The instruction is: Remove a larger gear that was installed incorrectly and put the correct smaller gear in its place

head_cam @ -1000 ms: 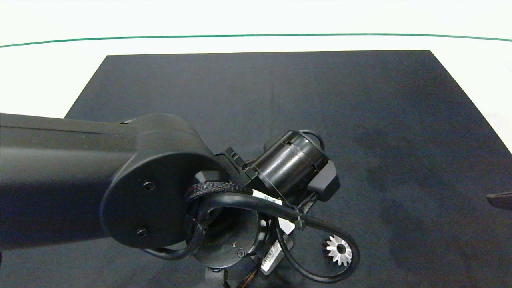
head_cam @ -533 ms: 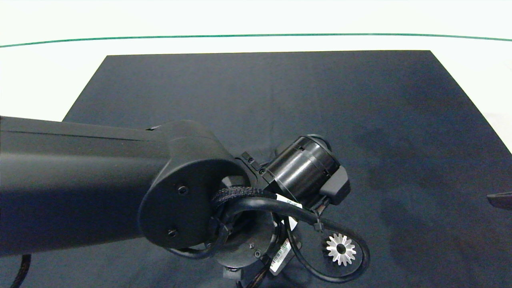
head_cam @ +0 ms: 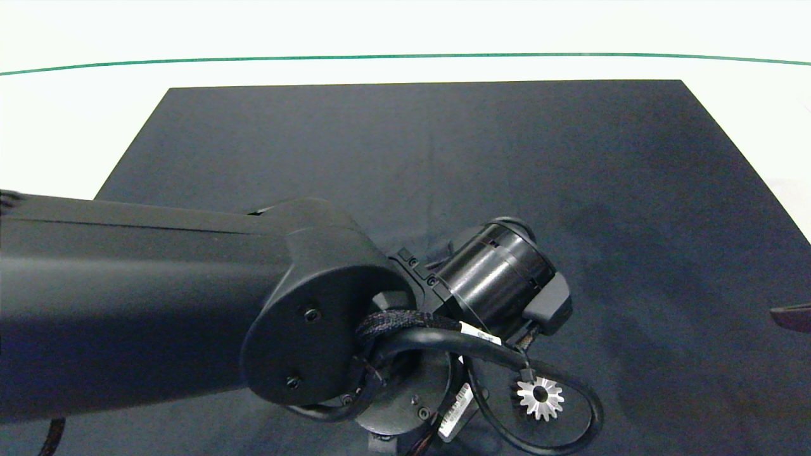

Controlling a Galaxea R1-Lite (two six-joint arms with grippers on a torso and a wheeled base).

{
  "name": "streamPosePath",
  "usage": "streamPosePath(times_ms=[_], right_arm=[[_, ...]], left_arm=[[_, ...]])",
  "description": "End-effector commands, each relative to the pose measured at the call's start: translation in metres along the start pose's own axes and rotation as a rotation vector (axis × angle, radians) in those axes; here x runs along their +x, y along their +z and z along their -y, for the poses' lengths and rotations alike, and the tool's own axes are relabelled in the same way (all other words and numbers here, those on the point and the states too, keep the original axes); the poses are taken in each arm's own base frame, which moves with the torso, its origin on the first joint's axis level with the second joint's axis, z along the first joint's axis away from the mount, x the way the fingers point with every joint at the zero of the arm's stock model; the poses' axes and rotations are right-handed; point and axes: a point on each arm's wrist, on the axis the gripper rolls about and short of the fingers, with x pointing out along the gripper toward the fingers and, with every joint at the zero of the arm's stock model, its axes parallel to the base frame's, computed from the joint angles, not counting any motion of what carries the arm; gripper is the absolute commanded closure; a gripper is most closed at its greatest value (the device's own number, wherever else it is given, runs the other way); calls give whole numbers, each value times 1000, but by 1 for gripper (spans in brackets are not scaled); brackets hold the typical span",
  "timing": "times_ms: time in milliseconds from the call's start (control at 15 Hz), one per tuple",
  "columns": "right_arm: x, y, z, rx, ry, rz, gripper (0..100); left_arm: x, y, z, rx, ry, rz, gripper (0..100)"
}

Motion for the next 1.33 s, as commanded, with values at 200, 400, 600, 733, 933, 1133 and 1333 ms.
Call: streamPosePath(times_ms=[200,400,600,733,933,1133,1333], right_arm=[[2,0,-1,-4,-2,-13,0],[3,0,-1,-5,-2,-16,0],[3,0,-1,-7,-2,-16,0],[3,0,-1,-7,-2,-18,0],[3,0,-1,-7,-2,-18,0],[4,-1,-1,-14,-1,-24,0],[4,-1,-1,-14,-1,-22,0]], left_arm=[[3,1,0,-2,3,-7,96],[3,1,-3,-7,7,-7,96],[0,0,-7,-18,10,-4,96],[-1,0,-7,-20,12,-2,96],[-4,-1,-8,-23,11,4,96],[-6,-1,-10,-28,11,8,96],[-5,-1,-12,-35,14,7,96]])
